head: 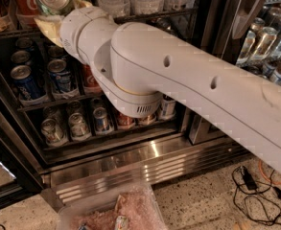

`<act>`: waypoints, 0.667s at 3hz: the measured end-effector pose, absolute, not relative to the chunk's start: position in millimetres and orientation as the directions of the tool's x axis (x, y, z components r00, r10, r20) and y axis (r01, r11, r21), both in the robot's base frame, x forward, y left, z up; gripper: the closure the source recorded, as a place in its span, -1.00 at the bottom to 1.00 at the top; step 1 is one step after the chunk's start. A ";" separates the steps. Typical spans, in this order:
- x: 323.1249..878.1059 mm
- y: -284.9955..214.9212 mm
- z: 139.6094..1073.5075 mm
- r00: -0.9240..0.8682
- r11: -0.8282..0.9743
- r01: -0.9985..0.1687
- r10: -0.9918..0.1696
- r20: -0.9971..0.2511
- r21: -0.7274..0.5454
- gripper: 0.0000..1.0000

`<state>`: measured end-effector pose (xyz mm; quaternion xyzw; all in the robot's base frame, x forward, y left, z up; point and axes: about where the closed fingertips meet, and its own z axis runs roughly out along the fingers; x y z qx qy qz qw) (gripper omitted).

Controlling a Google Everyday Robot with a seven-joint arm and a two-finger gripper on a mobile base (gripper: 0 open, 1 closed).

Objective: Pick green can from top shelf of fridge

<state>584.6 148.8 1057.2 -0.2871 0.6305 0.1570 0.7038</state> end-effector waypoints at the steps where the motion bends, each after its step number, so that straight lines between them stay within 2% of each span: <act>1: 582.5 138.4 1053.8 0.134 0.803 -0.562 -0.147 -0.980 -0.197 1.00; 2: 576.3 137.7 1055.6 0.133 0.803 -0.560 -0.157 -0.979 -0.205 1.00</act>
Offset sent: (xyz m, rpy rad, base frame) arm -0.0012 -0.0196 -0.0079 -0.0015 0.0302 -0.0513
